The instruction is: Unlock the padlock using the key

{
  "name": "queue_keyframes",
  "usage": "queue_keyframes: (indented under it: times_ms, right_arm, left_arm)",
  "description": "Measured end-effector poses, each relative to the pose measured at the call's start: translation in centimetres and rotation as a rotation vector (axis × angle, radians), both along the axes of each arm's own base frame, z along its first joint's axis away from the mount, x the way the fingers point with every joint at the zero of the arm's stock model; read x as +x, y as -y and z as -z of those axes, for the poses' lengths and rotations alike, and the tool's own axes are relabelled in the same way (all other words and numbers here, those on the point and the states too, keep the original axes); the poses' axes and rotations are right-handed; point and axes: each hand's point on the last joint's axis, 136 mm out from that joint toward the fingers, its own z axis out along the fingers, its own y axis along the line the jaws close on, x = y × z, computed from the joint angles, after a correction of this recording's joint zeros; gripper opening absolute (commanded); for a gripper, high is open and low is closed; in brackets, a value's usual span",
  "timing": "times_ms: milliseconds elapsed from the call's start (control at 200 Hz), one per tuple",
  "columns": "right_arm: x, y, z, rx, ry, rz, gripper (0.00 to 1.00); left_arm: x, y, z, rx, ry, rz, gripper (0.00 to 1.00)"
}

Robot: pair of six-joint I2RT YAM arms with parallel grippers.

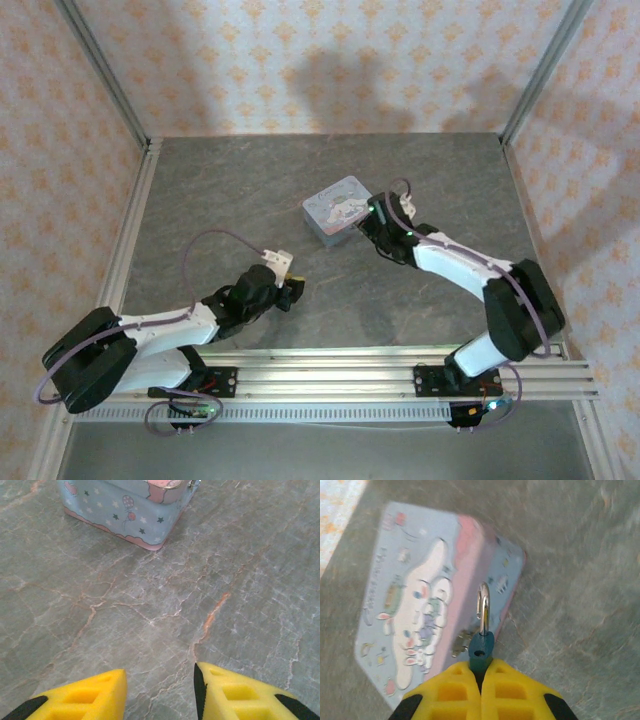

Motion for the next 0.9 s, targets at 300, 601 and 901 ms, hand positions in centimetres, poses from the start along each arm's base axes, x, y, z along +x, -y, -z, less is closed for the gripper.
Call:
queue_keyframes:
  times_ms: [300,601,901]
  right_arm:
    - [1.7,6.4,-3.0,-0.241,-0.131,-0.273,0.0]
    - [0.3,11.4,5.0,-0.232,-0.429,-0.424,0.0]
    - [2.0,12.3,8.1,-0.283,-0.507,-0.532,0.0]
  left_arm:
    - [4.2,0.8,-5.1,0.032,-0.028,-0.052,0.45]
    - [6.6,2.9,-6.5,0.054,-0.123,-0.042,0.83]
    - [7.2,2.7,-8.0,0.084,-0.139,-0.069,1.0]
